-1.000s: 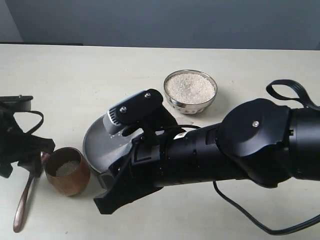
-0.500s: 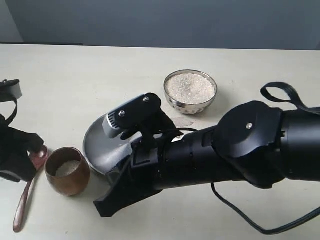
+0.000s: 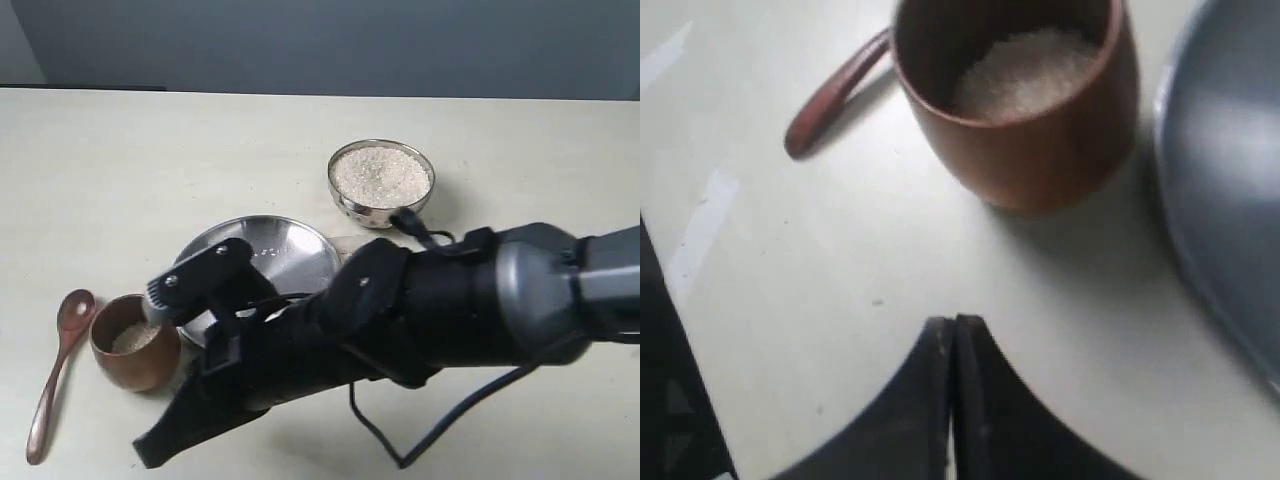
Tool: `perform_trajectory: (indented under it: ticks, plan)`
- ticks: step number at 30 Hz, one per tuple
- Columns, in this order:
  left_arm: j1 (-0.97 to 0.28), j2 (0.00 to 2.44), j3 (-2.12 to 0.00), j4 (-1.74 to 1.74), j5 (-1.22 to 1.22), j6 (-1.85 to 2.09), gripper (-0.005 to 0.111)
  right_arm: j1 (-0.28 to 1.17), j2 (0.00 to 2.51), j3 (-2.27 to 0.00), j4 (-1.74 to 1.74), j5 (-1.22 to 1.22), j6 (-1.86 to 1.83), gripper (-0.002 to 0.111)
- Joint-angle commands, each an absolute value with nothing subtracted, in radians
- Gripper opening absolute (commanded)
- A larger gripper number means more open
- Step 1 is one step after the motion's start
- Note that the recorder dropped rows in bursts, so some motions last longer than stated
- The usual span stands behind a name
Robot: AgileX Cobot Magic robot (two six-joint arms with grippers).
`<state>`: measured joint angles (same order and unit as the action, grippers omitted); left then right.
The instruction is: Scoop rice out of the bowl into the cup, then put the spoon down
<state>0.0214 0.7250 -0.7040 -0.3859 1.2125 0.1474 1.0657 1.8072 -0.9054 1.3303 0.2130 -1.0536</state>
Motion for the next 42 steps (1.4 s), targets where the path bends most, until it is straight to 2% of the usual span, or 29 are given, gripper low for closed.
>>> perform_trajectory:
  ticks: [1, 11, 21, 28, 30, 34, 42]
  plan:
    - [0.017, 0.629, -0.698, -0.323, 1.221, 0.077, 0.000, 1.100, 1.887, -0.994, 1.338, 0.207, -1.054, 0.000]
    - [0.017, 0.488, -0.698, -0.429, 1.221, 0.054, 0.000, 1.106, 2.009, -1.113, 1.344, 0.125, -1.054, 0.000]
    - [0.017, 0.463, -0.693, -0.355, 1.221, 0.018, 0.000, 1.106, 2.091, -1.206, 1.344, 0.007, -1.054, 0.000]
    - [0.017, 0.463, -0.575, -0.321, 1.221, 0.018, 0.000, 1.106, 2.103, -1.222, 1.332, -0.114, -1.054, 0.000]
    - [0.017, 0.473, -0.529, -0.295, 1.142, 0.017, 0.000, 1.106, 2.103, -1.255, 1.332, -0.119, -1.054, 0.000]
    - [0.017, 0.578, -0.534, -0.124, 0.972, -0.096, 0.000, 1.106, 2.089, -1.277, 1.336, -0.075, -1.054, 0.000]
    - [0.017, 0.930, -0.534, -0.023, 0.860, -0.096, 0.000, 1.106, 2.015, -1.185, 1.393, -0.099, -1.054, 0.000]
